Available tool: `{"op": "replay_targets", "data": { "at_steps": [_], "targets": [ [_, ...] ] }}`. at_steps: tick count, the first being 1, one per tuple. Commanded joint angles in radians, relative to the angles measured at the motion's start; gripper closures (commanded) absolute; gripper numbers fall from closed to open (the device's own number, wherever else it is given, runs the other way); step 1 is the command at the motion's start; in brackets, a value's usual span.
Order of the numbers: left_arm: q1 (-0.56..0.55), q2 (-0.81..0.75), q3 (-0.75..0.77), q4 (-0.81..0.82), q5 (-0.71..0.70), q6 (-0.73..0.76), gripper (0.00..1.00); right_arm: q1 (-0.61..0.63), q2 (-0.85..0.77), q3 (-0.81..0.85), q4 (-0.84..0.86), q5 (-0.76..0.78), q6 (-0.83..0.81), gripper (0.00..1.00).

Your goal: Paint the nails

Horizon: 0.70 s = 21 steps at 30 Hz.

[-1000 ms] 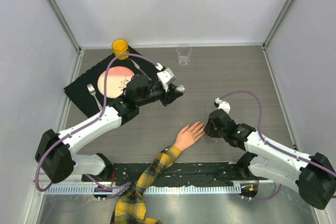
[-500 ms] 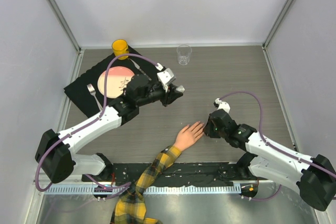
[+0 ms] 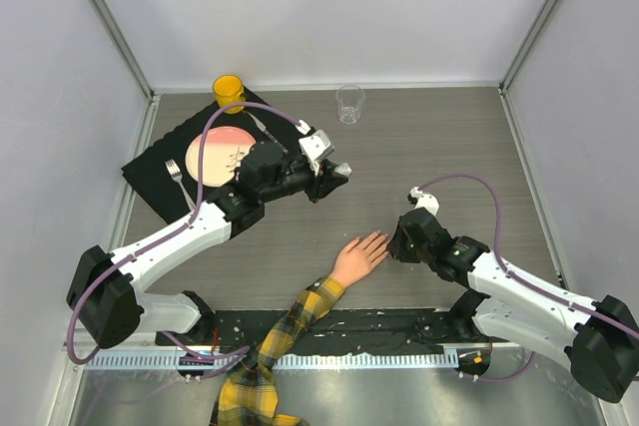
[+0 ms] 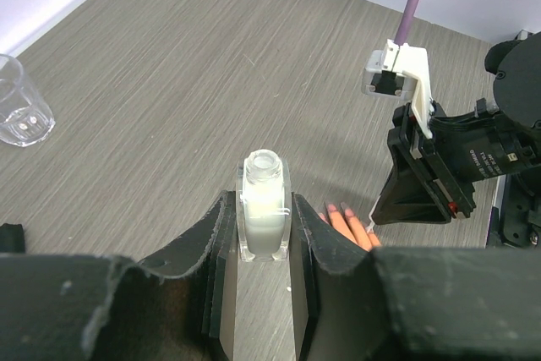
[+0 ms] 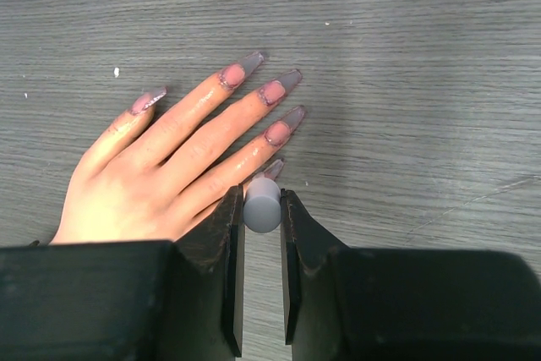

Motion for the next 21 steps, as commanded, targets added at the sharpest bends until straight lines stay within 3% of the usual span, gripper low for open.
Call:
{"op": "replay_targets", "data": {
  "at_steps": [1, 21],
  "targets": [
    [0.002, -0.009, 0.048, 0.037, 0.01, 0.01, 1.0, 0.0, 0.011, 0.028, 0.015, 0.042, 0.015, 0.99],
    [0.002, -0.012, 0.048, 0.031, 0.002, 0.015, 1.0, -0.007, 0.046, 0.041, 0.042, 0.086, -0.019, 0.99]
  ]
}}
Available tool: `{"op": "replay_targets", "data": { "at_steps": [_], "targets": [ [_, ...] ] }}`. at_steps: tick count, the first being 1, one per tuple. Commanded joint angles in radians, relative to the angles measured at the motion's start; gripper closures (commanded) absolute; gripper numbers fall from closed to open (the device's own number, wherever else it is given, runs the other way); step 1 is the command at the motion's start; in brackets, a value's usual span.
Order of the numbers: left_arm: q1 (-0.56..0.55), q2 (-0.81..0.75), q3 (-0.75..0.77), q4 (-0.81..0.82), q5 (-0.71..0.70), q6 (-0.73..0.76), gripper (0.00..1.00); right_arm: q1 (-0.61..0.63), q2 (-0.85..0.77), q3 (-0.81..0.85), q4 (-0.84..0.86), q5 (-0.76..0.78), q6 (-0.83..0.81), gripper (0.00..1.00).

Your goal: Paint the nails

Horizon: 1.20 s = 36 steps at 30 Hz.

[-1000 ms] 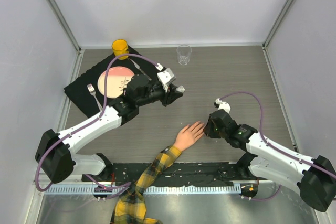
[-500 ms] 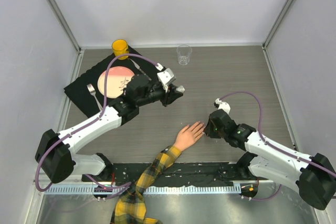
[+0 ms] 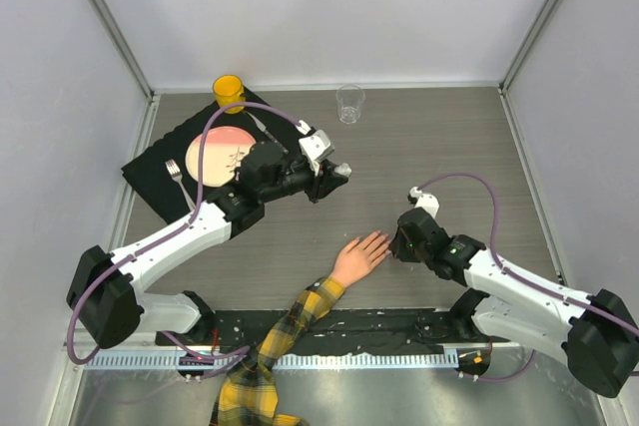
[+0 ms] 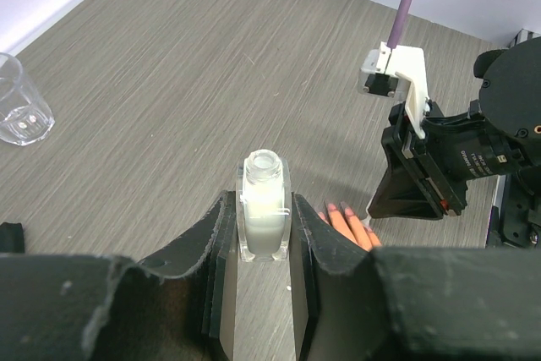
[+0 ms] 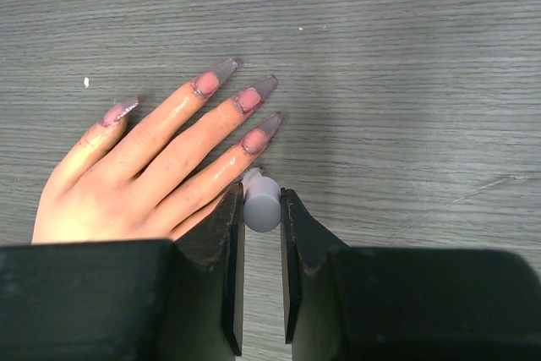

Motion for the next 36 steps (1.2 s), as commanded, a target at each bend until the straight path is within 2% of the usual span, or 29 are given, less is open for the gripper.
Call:
{"op": "replay_targets", "data": {
  "at_steps": [1, 36],
  "targets": [
    [0.002, -0.012, 0.048, 0.034, 0.003, 0.015, 1.0, -0.007, 0.008, 0.043, 0.039, 0.036, -0.016, 0.99],
    [0.002, -0.014, 0.051, 0.029, 0.004, 0.013, 1.0, -0.012, -0.043, 0.031, -0.01, -0.064, 0.008, 0.99]
  ]
}}
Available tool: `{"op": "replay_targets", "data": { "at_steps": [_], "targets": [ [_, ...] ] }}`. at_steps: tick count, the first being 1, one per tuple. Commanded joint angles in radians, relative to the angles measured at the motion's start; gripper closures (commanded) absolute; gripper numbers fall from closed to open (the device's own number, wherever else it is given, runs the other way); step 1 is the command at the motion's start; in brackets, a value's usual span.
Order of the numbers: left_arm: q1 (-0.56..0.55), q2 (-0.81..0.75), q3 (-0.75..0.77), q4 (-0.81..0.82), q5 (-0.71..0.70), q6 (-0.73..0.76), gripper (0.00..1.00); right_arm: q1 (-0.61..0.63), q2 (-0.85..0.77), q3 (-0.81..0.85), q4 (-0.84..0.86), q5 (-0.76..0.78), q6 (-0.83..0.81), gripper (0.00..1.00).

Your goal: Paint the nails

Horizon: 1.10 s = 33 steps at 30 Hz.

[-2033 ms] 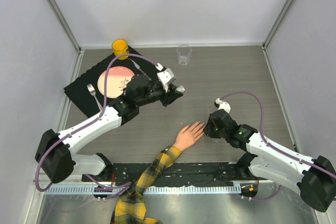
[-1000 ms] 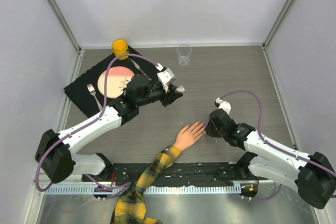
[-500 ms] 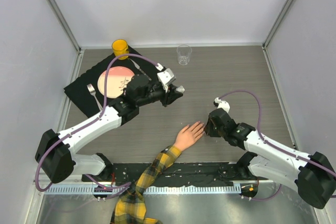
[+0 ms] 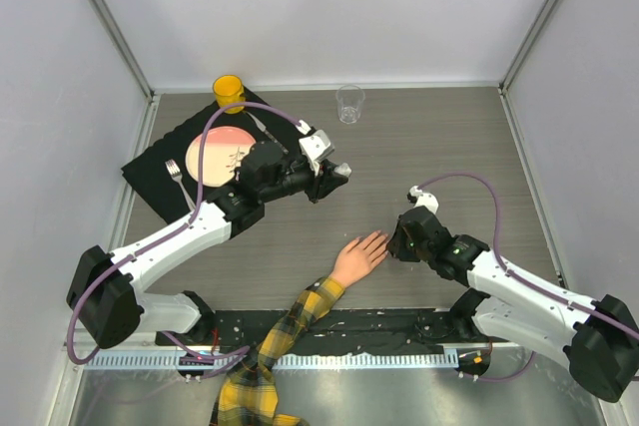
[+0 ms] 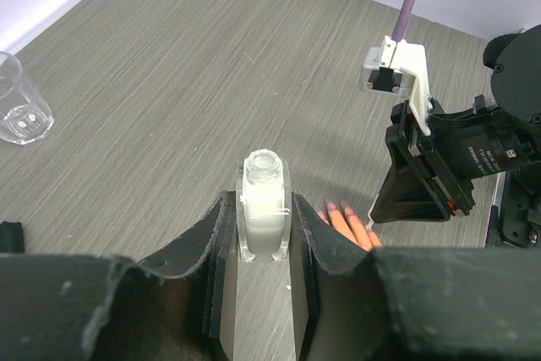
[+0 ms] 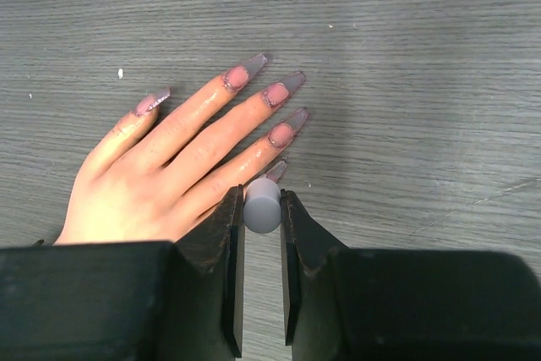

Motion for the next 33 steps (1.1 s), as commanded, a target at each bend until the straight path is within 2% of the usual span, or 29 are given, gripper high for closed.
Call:
{"op": "replay_targets", "data": {
  "at_steps": [1, 14, 17, 20, 23, 26, 33],
  "targets": [
    [0.002, -0.015, 0.049, 0.034, 0.004, 0.011, 1.0, -0.002, -0.017, 0.022, -0.007, -0.003, 0.017, 0.99],
    [0.002, -0.012, 0.049, 0.032, 0.004, 0.013, 1.0, -0.002, -0.036, 0.032, -0.036, 0.052, 0.034, 0.99],
    [0.004, -0.014, 0.05, 0.031, 0.006, 0.011, 1.0, 0.0, -0.065, 0.075, -0.076, 0.096, 0.006, 0.99],
    [0.002, -0.024, 0.054, 0.023, 0.021, 0.014, 1.0, -0.002, -0.133, 0.176, -0.15, 0.145, -0.044, 0.99],
    [0.004, -0.024, 0.078, -0.021, 0.09, 0.014, 1.0, -0.003, -0.126, 0.313, -0.202, 0.167, -0.147, 0.99],
    [0.004, -0.037, 0.092, -0.037, 0.165, -0.004, 1.0, -0.002, -0.098, 0.408, -0.207, 0.139, -0.235, 0.99],
    [0.002, -0.147, 0.101, -0.218, 0.335, -0.026, 1.0, -0.002, -0.012, 0.716, -0.23, -0.167, -0.354, 0.99]
  ]
}}
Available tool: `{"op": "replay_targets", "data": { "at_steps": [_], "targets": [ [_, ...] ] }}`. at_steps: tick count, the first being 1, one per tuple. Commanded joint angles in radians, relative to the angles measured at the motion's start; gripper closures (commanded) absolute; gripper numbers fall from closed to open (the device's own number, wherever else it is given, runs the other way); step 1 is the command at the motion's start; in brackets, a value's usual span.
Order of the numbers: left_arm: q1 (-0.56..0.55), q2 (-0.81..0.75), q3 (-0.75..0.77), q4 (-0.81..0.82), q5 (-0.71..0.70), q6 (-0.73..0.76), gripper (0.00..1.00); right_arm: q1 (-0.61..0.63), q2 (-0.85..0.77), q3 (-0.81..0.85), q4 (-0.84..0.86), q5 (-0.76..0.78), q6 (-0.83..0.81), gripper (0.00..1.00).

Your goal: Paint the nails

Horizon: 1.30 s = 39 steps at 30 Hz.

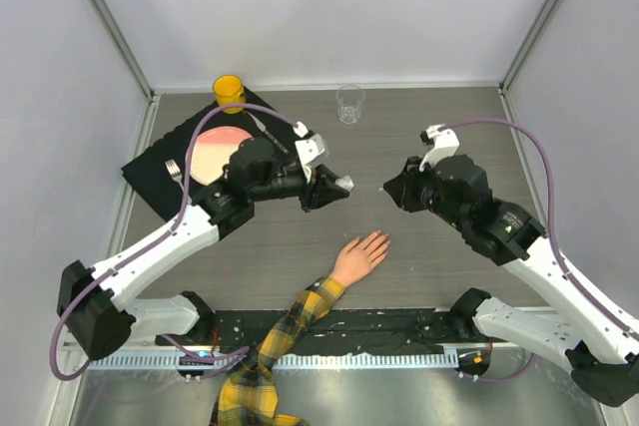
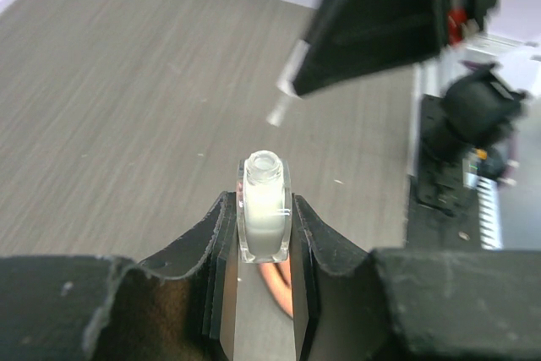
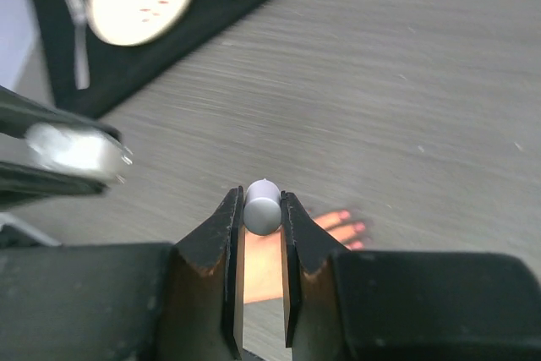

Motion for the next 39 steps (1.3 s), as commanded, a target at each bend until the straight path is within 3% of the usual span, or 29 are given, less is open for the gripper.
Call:
{"op": "replay_targets", "data": {
  "at_steps": [1, 7, 11, 14, 18, 25, 39],
  "targets": [
    [0.002, -0.136, 0.036, -0.116, 0.147, -0.011, 1.0, -0.001, 0.067, 0.174, -0.03, -0.202, -0.111, 0.99],
    [0.002, -0.306, -0.101, -0.183, 0.101, 0.056, 1.0, 0.027, 0.216, 0.413, -0.109, -0.245, -0.16, 0.99],
    [0.002, -0.399, -0.188, -0.164, 0.046, 0.068, 1.0, 0.261, 0.332, 0.624, -0.177, -0.062, -0.203, 0.99],
    [0.003, -0.426, -0.208, -0.149, 0.027, 0.07, 1.0, 0.344, 0.408, 0.735, -0.231, -0.01, -0.206, 0.99],
    [0.002, -0.419, -0.2, -0.162, 0.017, 0.087, 1.0, 0.386, 0.433, 0.761, -0.22, -0.061, -0.182, 0.99],
    [0.003, -0.408, -0.194, -0.186, 0.018, 0.096, 1.0, 0.409, 0.491, 0.83, -0.361, -0.036, -0.172, 0.99],
    [0.002, -0.385, -0.187, -0.186, 0.012, 0.091, 1.0, 0.418, 0.517, 0.769, -0.37, -0.082, -0.143, 0.99]
  ]
}}
